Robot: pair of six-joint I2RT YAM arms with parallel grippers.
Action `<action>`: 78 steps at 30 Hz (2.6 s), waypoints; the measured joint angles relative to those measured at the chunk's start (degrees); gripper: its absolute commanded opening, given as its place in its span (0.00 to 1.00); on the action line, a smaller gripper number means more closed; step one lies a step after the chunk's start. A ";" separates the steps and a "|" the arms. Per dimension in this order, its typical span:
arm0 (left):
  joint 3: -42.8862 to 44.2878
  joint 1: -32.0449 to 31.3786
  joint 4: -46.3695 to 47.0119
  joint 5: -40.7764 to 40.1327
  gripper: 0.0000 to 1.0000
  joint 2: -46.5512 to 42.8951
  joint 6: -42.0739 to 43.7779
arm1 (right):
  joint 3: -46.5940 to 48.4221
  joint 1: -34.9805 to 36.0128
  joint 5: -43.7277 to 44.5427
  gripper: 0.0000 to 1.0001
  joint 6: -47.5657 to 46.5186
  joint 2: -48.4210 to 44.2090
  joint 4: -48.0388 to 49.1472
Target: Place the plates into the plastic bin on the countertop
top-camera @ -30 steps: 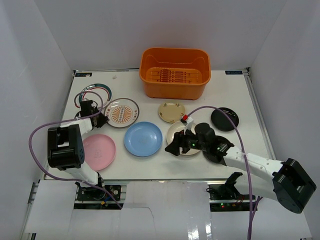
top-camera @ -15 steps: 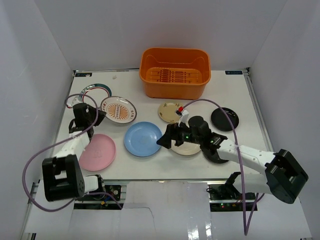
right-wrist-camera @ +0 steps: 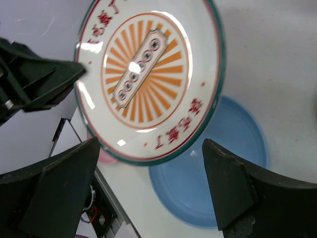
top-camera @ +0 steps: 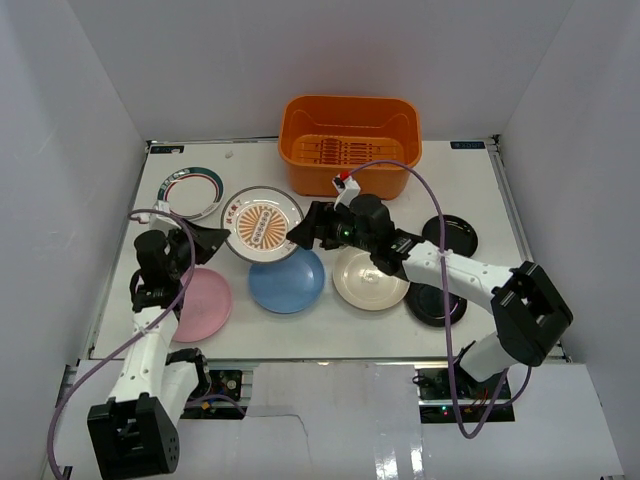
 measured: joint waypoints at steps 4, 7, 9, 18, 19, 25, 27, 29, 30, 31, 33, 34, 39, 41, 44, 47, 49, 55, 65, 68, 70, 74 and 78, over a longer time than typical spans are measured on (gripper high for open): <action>-0.02 -0.02 0.87 5.40 0.00 -2.29 -1.92 | 0.39 -2.21 1.84 0.93 1.51 1.40 -0.31; -0.07 -0.02 2.99 9.03 0.00 -1.95 -3.72 | 0.04 -4.17 2.36 0.85 2.36 1.66 -0.28; -0.07 -0.02 4.26 11.26 0.00 -0.76 -4.50 | -0.15 -5.38 1.88 0.46 2.54 1.70 0.02; -0.02 0.00 7.08 15.10 0.34 5.01 -5.49 | -0.31 -9.46 -5.57 0.08 6.25 3.13 6.56; 0.07 -0.13 7.56 15.52 0.43 5.57 -5.55 | -0.28 -10.08 -6.40 0.08 6.54 3.52 6.86; 5.84 -0.15 7.41 13.99 0.81 9.84 -5.66 | 4.46 -16.76 -9.73 0.08 6.64 5.44 4.90; 8.76 -0.15 6.67 11.37 0.84 11.37 -5.09 | 8.98 -19.67 -9.92 0.08 6.62 6.67 3.93; 10.95 -0.15 5.95 8.68 0.86 12.90 -4.61 | 14.36 -22.75 -10.10 0.08 6.36 8.26 3.78; 12.44 -0.15 4.92 6.21 0.89 14.21 -4.24 | 17.00 -24.17 -10.12 0.08 6.23 9.03 3.45; 13.29 -0.13 4.28 3.96 0.90 15.17 -3.80 | 19.32 -25.40 -10.12 0.08 5.92 9.84 3.23; 14.43 -0.13 2.91 -0.15 0.92 17.18 -3.37 | 24.33 -27.67 -9.49 0.08 4.83 11.89 2.80; 14.84 -0.09 2.14 -2.47 0.92 18.43 -3.08 | 27.21 -28.59 -8.94 0.08 3.93 13.51 2.12; 15.69 1.20 0.00 -10.91 0.93 25.70 -2.93 | 40.50 -30.73 -4.44 0.08 -2.14 23.34 -2.84; 15.69 2.56 -0.72 -12.85 0.93 28.65 -3.13 | 46.64 -30.93 -2.01 0.08 -5.75 28.70 -6.03; 15.72 5.53 -1.33 -15.19 0.93 32.44 -3.26 | 51.41 -30.95 1.29 0.08 -10.23 34.49 -9.97; 15.72 8.44 -1.51 -17.07 0.93 35.06 -3.32 | 51.91 -30.95 3.98 0.08 -13.90 38.10 -13.38; 15.72 10.08 -1.27 -18.27 0.93 36.28 -3.34 | 51.91 -30.95 5.05 0.08 -15.54 40.15 -15.10; 19.19 11.67 -0.85 -20.55 0.93 42.14 -2.78 | 51.89 -30.97 6.69 0.44 -17.29 42.82 -17.25; 30.53 11.69 0.00 -21.64 0.80 56.43 -1.20 | 48.63 -30.97 8.35 0.84 -18.29 39.89 -15.34; 31.47 11.69 0.42 -22.40 0.67 57.29 -1.29 | 45.72 -30.97 6.93 0.84 -18.23 35.60 -15.17; 31.47 11.82 0.57 -23.02 0.51 57.90 -1.29 | 42.84 -30.97 5.22 0.84 -17.75 31.28 -14.49; 31.45 12.39 1.68 -22.99 0.11 58.93 -1.29 | 32.72 -30.25 1.11 0.83 -15.89 19.15 -9.68; 31.45 12.96 5.77 -20.39 0.00 58.88 -2.10 | 21.16 -26.86 -2.01 0.84 -13.90 7.87 -4.26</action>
